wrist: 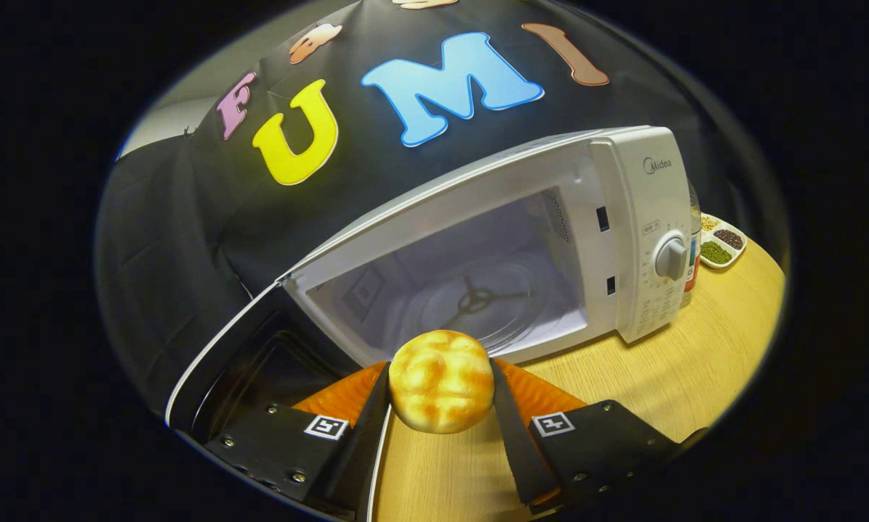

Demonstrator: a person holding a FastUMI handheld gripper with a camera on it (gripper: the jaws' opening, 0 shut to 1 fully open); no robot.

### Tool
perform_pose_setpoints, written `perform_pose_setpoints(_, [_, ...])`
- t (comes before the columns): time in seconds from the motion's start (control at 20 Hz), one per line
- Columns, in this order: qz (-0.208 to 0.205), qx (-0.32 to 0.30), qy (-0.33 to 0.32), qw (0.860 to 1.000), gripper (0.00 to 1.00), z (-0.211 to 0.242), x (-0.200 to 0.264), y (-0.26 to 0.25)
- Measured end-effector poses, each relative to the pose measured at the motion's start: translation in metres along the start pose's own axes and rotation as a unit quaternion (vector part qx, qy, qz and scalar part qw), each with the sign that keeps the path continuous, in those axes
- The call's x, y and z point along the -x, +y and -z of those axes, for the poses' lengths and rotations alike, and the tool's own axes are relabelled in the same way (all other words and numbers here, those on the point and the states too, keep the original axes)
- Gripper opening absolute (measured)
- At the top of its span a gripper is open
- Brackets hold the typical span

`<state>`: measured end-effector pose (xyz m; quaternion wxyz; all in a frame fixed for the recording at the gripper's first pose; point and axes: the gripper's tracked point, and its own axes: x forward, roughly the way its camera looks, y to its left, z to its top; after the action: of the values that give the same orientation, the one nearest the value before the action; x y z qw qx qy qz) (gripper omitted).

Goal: Open the microwave, put the food inside, and close the microwave door.

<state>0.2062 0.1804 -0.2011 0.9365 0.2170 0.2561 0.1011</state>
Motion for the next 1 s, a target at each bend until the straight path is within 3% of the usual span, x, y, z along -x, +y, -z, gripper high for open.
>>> perform_pose_setpoints(0.6, [0.033,0.014,-0.034,0.999,0.77,-0.004,-0.075,-0.003])
perform_pose_setpoints(1.0, [0.055,-0.023,-0.032,0.998,0.79,0.0,-0.108,-0.018])
